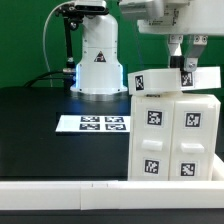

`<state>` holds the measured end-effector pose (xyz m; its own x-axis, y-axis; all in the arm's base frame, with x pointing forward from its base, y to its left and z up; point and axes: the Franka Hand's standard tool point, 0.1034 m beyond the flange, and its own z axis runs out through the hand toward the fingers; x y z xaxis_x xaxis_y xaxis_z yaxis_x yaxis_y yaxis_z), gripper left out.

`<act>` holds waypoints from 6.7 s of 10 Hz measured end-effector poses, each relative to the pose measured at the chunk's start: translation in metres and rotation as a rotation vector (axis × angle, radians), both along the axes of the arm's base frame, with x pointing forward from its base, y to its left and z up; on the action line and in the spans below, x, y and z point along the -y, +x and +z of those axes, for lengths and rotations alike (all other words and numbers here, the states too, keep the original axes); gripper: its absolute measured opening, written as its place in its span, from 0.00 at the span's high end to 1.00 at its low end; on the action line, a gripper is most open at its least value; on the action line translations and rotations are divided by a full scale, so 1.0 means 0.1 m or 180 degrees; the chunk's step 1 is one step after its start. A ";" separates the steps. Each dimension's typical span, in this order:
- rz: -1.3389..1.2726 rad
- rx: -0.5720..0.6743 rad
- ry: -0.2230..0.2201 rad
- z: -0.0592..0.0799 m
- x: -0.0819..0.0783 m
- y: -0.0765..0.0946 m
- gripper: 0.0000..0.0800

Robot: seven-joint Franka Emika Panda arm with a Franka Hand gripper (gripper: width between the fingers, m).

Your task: Assemble cabinet

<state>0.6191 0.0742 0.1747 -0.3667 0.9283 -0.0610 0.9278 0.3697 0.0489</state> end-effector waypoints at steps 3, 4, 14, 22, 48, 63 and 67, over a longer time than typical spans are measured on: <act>-0.0001 0.0000 -0.0001 0.00 0.00 0.00 0.84; -0.0001 0.0000 -0.0001 0.00 0.00 0.00 0.84; -0.0137 -0.0072 -0.0032 -0.03 0.09 -0.07 0.08; -0.0389 -0.0185 -0.0024 -0.23 0.08 -0.22 0.02; -0.7836 -0.0354 0.0486 -0.38 -0.05 -0.21 0.31; -0.8031 -0.0874 0.0621 0.12 -0.22 -0.25 0.00; -0.6673 -0.0634 0.0648 0.14 -0.20 -0.22 0.00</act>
Offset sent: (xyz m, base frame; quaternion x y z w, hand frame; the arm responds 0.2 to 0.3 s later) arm 0.0000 0.0000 0.0000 0.0000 0.0000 0.0000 1.0000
